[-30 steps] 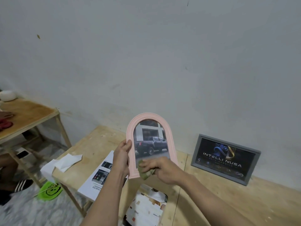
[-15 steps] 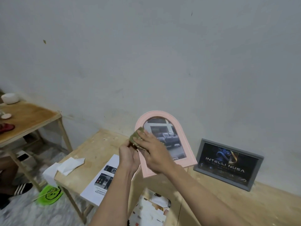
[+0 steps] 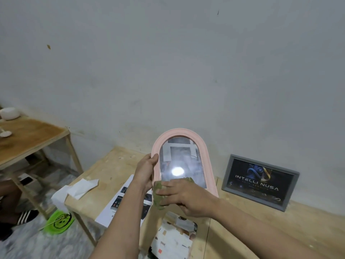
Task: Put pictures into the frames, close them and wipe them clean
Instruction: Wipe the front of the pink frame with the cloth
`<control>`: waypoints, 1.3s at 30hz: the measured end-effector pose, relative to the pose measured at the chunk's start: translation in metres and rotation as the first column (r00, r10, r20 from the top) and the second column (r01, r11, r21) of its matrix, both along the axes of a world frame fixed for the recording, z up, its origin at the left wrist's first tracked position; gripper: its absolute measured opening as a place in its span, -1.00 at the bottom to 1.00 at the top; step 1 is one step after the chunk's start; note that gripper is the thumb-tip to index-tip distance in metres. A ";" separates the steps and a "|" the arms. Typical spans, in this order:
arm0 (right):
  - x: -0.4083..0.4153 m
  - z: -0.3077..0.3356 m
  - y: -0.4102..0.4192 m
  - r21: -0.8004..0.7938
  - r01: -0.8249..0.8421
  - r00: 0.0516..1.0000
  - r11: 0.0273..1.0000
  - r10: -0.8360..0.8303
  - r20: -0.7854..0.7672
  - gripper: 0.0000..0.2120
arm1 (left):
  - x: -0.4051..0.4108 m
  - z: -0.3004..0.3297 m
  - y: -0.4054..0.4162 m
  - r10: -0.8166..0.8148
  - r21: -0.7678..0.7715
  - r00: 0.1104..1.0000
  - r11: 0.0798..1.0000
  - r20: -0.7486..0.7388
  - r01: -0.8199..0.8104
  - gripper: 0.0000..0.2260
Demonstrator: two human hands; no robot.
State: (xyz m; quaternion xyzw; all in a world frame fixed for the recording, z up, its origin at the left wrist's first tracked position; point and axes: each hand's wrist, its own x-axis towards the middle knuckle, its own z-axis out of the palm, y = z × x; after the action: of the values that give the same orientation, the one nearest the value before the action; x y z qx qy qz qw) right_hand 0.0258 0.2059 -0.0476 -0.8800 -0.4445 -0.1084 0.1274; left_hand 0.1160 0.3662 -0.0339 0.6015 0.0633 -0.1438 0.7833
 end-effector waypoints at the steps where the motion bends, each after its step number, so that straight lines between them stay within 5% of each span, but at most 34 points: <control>1: -0.001 0.002 -0.006 -0.020 -0.018 1.000 1.000 0.018 0.023 -0.53 | 0.000 0.000 -0.002 0.004 -0.003 1.000 1.000 0.009 -0.004 -0.83; 9: -0.017 0.003 -0.080 -0.246 0.090 0.982 0.965 -0.045 0.181 -0.54 | 0.004 0.000 0.002 0.061 0.036 0.995 0.997 0.081 -0.064 -0.83; 11: -0.016 0.005 -0.093 -0.153 0.147 0.974 0.977 -0.116 0.194 -0.57 | 0.006 -0.002 0.003 0.115 0.069 0.987 0.990 0.109 -0.123 -0.83; 13: -0.011 0.021 -0.095 0.123 0.253 0.944 0.960 -0.273 0.188 -0.62 | 0.004 0.000 0.001 0.141 0.100 0.980 0.983 0.139 -0.155 -0.84; 16: 0.012 0.066 -0.080 0.447 0.408 0.825 0.796 -0.531 0.192 -0.67 | -0.005 0.003 -0.013 0.108 0.116 0.977 0.985 0.184 -0.131 -0.84; 21: 0.050 0.080 -0.066 0.254 0.469 0.845 0.846 -0.513 0.151 -0.65 | -0.018 0.009 -0.037 0.178 0.018 0.961 0.982 0.210 -0.186 -0.81; 25: 0.024 0.026 -0.063 0.261 0.422 0.893 0.868 -0.448 0.046 -0.71 | -0.010 0.006 -0.023 0.350 -0.063 0.923 0.937 0.161 -0.345 -0.83; 29: -0.014 -0.003 -0.065 0.209 0.474 0.861 0.856 -0.400 -0.313 -0.60 | -0.009 -0.002 -0.009 0.382 -0.007 0.909 0.922 0.168 -0.386 -0.80; 32: -0.020 0.022 -0.060 0.459 0.570 0.808 0.682 -0.363 -0.465 -0.66 | -0.012 -0.009 -0.009 0.322 0.043 0.924 0.940 0.207 -0.338 -0.68; 34: -0.007 0.045 -0.058 0.683 0.597 0.787 0.421 -0.473 -0.396 -0.65 | -0.015 -0.009 -0.012 0.275 0.024 0.942 0.958 0.194 -0.285 -0.60; 36: 0.016 0.065 -0.054 0.749 0.591 0.731 0.299 -0.591 -0.341 -0.62 | -0.021 -0.002 -0.020 0.214 0.020 0.957 0.975 0.196 -0.222 -0.60; 39: 0.054 0.079 -0.041 0.568 0.617 0.665 0.545 -0.747 -0.006 -0.57 | -0.034 0.017 -0.036 0.098 0.031 0.942 0.993 0.320 -0.114 -0.60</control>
State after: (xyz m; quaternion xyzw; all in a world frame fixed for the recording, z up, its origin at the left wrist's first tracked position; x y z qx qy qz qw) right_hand 0.0800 0.1651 0.0314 -0.8927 -0.0280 -0.3704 0.2552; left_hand 0.0816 0.3301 -0.0173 0.6315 -0.0280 -0.0012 0.7749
